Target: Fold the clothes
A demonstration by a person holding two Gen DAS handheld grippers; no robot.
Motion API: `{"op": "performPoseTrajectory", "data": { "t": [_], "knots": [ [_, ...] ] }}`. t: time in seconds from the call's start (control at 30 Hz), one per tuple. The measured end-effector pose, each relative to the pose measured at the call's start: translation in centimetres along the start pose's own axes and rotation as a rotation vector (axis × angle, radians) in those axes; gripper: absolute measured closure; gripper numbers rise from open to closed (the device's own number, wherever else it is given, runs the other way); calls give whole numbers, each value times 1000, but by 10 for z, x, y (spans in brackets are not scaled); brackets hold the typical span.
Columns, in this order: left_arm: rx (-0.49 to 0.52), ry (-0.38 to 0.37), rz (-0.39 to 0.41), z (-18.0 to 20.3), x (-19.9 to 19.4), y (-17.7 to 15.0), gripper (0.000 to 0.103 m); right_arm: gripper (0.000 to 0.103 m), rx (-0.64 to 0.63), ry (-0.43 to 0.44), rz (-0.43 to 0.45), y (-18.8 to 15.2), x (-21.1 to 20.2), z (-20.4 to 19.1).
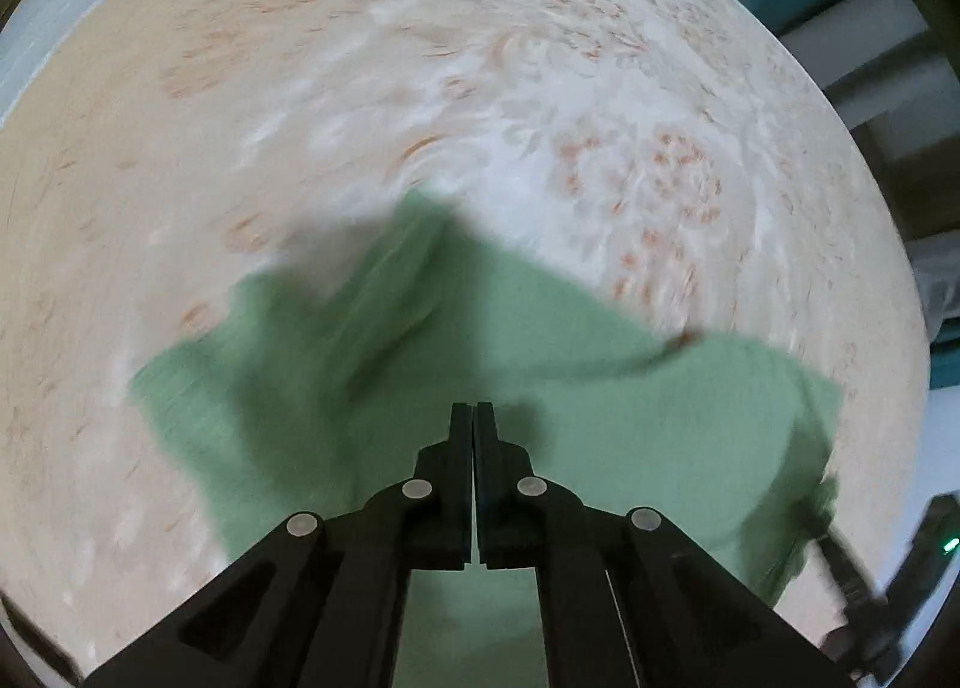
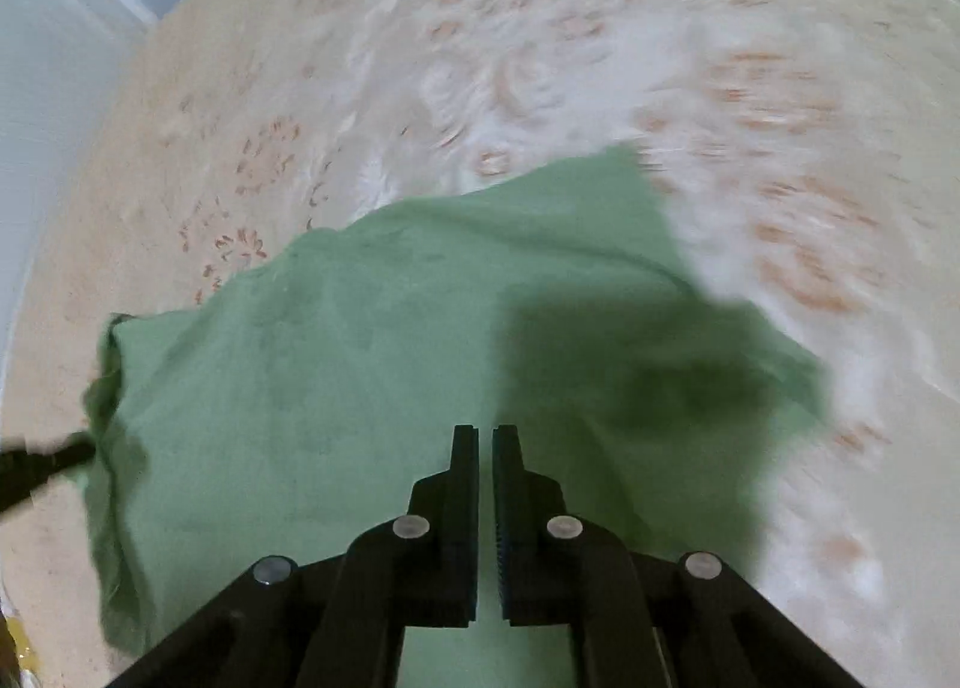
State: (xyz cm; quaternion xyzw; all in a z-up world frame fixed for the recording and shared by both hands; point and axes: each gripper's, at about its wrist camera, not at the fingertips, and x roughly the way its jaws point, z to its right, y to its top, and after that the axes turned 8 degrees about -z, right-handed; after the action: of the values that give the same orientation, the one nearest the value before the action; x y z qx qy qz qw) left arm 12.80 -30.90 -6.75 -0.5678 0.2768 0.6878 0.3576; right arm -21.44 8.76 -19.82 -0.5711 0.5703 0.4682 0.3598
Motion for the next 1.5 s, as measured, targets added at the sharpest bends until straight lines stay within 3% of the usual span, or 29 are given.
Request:
{"op": "performPoseTrajectory", "data": {
  "t": [0.07, 0.2, 0.3, 0.4, 0.47, 0.53, 0.57, 0.6, 0.63, 0.67, 0.7, 0.77, 0.87, 0.97, 1.03, 1.07, 1.1, 1.17, 1.23, 1.37, 1.5],
  "knots": [
    [15, 18, -19, 2, -11, -6, 102, 99, 3, -24, -29, 10, 15, 3],
    [-19, 111, -2, -11, 6, 15, 102, 103, 49, -75, -30, 8, 25, 37],
    [-48, 117, 40, -33, -1, 21, 102, 103, 87, -84, -7, 7, 16, 67],
    [-30, 202, 97, -49, -10, 22, 102, 103, 126, -62, -4, 4, 7, 92],
    [8, 159, 95, -58, -16, 20, 102, 103, 140, -31, -4, 3, 0, 101],
    [50, 85, 77, -65, -29, 18, 102, 94, 129, -17, 9, 4, -11, 99],
    [70, 48, 68, -68, -35, 18, 101, 75, 110, -22, 36, 7, -20, 97],
    [93, 17, 60, -71, -42, 17, 93, 48, 84, -29, 67, 11, -29, 94],
    [124, 29, 57, -71, -46, 18, 85, 38, 58, -38, 101, 17, -37, 90],
    [156, 40, 55, -72, -51, 19, 59, 26, 33, -48, 137, 24, -46, 87],
    [183, 51, 52, -72, -55, 19, 32, 26, 13, -54, 156, 34, -49, 85],
    [191, 63, 51, -78, -54, 18, 20, 26, 5, -39, 140, 60, -35, 77],
    [204, 81, 47, -87, -53, 17, 20, 27, 24, -21, 75, 92, -6, 78],
    [240, 67, 18, -91, -52, 2, 24, 31, 12, -24, 30, 102, 16, 72],
    [265, 59, -8, -91, -45, -5, 53, 40, -14, -27, 2, 101, 28, 66],
    [267, 60, -17, -86, -36, -2, 88, 50, -33, -37, -9, 99, 33, 62],
    [260, 48, -20, -89, -34, -5, 95, 69, -60, -70, -9, 97, 35, 57],
    [212, 35, -2, -99, -37, -6, 95, 95, -102, -143, 2, 94, 38, 51],
    [132, 43, 49, -112, -47, -3, 96, 96, -47, -135, 39, 98, 32, 61],
    [95, 107, 116, -124, -52, 0, 97, 96, 70, -73, 70, 112, 30, 85],
    [64, 160, 184, -131, -58, -4, 96, 96, 82, -102, 94, 116, 35, 86]
  ]
}}
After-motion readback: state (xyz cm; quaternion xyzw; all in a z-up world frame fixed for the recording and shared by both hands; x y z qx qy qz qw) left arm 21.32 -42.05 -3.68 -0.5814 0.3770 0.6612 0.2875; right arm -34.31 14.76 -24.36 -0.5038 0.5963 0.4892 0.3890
